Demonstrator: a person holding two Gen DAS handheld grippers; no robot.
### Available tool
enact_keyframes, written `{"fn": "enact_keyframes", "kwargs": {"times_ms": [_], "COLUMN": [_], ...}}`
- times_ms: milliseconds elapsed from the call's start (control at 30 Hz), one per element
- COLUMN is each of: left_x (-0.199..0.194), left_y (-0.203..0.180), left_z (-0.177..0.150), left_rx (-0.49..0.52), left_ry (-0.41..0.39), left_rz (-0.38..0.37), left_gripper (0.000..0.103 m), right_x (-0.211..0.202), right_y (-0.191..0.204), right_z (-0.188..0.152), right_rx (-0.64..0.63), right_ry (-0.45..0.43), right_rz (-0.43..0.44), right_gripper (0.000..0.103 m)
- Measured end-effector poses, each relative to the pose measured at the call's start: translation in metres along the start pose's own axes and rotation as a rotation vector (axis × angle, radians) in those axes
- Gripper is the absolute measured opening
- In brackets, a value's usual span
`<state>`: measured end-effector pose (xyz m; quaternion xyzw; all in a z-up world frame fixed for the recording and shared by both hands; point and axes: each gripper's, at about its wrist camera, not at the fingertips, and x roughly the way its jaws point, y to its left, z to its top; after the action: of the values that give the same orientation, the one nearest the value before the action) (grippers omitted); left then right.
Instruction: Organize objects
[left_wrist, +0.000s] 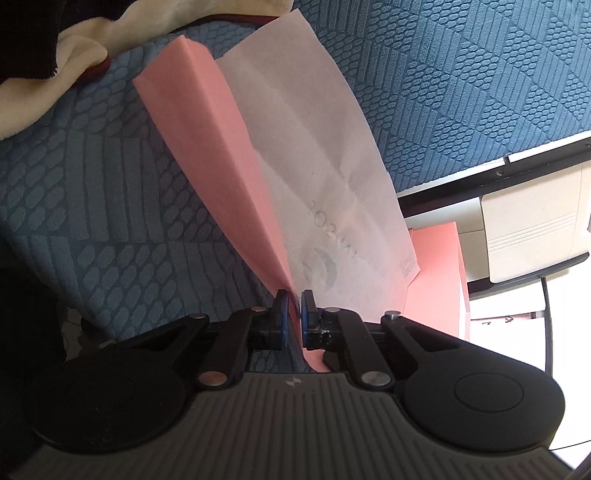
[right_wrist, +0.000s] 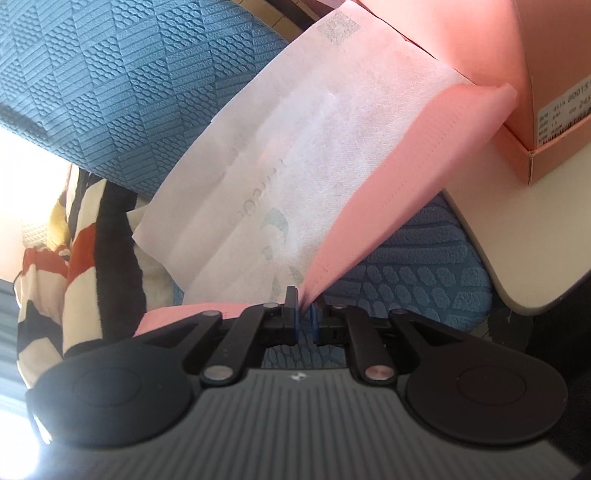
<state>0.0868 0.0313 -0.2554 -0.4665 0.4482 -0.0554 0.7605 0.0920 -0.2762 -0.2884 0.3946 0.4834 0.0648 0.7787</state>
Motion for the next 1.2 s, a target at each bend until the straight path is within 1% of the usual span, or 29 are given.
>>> {"fn": "enact_keyframes", "kwargs": {"times_ms": [33,67,100,167,200,267,367,400,433,500,867,1000,1100,1200], "left_x": [0.000,0.000,-0.005,-0.006,-0.003,0.001,0.002,0.003,0.004,0.005,0.017,0.016,0.016,0.017], "left_y": [0.000,0.001,0.005,0.008,0.007,0.007,0.010,0.010,0.010,0.012,0.015,0.014,0.015,0.015], "left_z": [0.000,0.000,0.000,0.001,0.002,0.003,0.003,0.004,0.004,0.005,0.011,0.015,0.019,0.023], "left_rx": [-0.003,-0.007,-0.013,-0.023,-0.027,-0.042,-0.063,-0.065,-0.067,-0.078,-0.117,-0.107,-0.110,-0.109], "left_ry": [-0.001,-0.001,0.000,0.000,0.001,0.004,0.008,0.010,0.013,0.016,0.038,0.027,0.020,0.010], "left_rz": [0.000,-0.001,-0.003,-0.004,-0.005,-0.007,-0.014,-0.015,-0.014,-0.023,-0.040,-0.034,-0.038,-0.030], "left_gripper": [0.008,0.008,0.008,0.008,0.008,0.008,0.008,0.008,0.008,0.008,0.008,0.008,0.008,0.008], "right_x": [-0.002,-0.003,-0.005,-0.011,-0.014,-0.019,-0.020,-0.019,-0.019,-0.018,0.009,0.016,0.019,0.024], "right_y": [0.000,0.001,0.002,0.005,0.008,0.015,0.022,0.023,0.024,0.025,0.026,0.026,0.024,0.028], "right_z": [0.001,0.001,0.002,0.003,0.003,0.003,0.001,0.001,0.001,0.003,0.021,0.026,0.029,0.033], "right_rx": [0.006,0.004,-0.004,-0.029,-0.041,-0.087,-0.144,-0.155,-0.163,-0.167,-0.114,-0.112,-0.093,-0.100], "right_ry": [0.004,0.005,0.009,0.012,0.003,-0.031,-0.063,-0.070,-0.079,-0.101,-0.131,-0.137,-0.140,-0.148], "right_rz": [-0.008,-0.014,-0.009,0.047,0.071,0.079,0.058,0.055,0.052,0.038,-0.014,-0.058,-0.053,-0.060], "right_gripper": [0.023,0.025,0.025,0.025,0.025,0.025,0.024,0.022,0.017,0.014,0.014,0.013,0.012,0.013]}}
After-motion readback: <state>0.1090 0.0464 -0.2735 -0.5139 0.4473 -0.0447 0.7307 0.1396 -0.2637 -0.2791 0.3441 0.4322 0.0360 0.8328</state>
